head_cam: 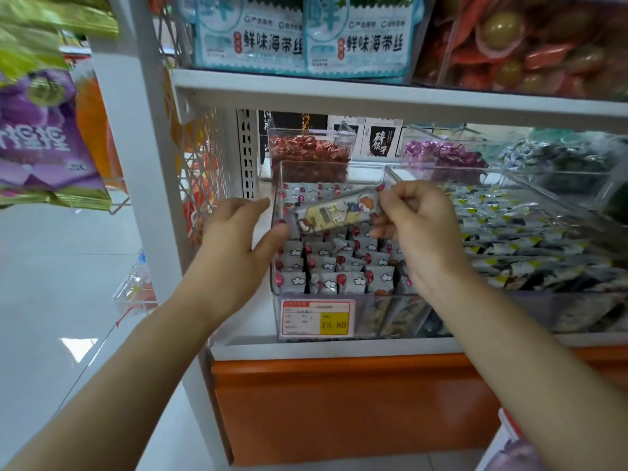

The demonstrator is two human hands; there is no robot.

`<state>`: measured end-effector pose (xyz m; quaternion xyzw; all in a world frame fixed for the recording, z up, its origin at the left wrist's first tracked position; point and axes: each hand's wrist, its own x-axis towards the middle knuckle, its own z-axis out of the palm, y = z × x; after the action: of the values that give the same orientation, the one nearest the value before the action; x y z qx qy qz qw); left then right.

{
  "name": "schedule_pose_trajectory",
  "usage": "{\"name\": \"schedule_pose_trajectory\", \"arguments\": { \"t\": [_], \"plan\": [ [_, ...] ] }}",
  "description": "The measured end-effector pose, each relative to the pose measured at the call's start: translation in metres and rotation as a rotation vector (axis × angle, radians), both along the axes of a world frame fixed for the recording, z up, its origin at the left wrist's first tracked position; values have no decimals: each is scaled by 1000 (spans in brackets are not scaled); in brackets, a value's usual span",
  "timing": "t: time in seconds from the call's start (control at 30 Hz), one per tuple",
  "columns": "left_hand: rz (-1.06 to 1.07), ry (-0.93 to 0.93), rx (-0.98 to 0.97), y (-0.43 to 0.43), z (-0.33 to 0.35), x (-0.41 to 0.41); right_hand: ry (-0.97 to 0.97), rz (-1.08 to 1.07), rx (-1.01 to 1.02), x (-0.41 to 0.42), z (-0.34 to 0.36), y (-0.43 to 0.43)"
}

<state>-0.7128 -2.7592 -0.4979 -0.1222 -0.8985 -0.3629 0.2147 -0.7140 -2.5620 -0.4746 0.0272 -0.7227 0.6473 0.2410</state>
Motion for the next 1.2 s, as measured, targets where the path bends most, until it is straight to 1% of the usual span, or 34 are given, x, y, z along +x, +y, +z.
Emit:
{"name": "schedule_pose_trajectory", "arguments": {
  "t": [0.07,0.13,0.2,0.27,0.33,0.5,0.63,0.73,0.9,0.97,1.03,1.07,1.13,1.2],
  "plan": [
    [-8,13,24,1,0,4,-68,91,-143,10,-5,-3],
    [-18,28,72,2,1,7,-111,158,-239,18,-8,-5],
    [-25,17,168,4,3,9,-136,213,-322,23,-10,-4],
    [-38,-32,307,6,4,12,-151,282,-412,26,-11,-1],
    [-19,-55,405,8,5,14,-162,334,-447,28,-11,0],
    [40,-20,502,14,7,17,-239,409,-502,29,-12,0],
    [53,-41,533,13,6,17,-300,388,-593,27,-13,2],
    [-32,-122,652,14,7,18,-338,372,-662,24,-14,2],
    [-230,-345,934,11,10,17,-395,399,-840,20,-13,0],
    [-309,-415,1016,11,12,17,-415,425,-919,18,-13,1],
    [-371,-447,1028,10,14,17,-412,427,-945,17,-13,2],
    [-389,-446,1010,9,14,17,-396,411,-916,17,-13,3],
    [-395,-403,924,7,14,17,-336,364,-802,18,-13,4],
    [-366,-321,792,5,14,17,-275,339,-676,19,-13,4]
  ]
}}
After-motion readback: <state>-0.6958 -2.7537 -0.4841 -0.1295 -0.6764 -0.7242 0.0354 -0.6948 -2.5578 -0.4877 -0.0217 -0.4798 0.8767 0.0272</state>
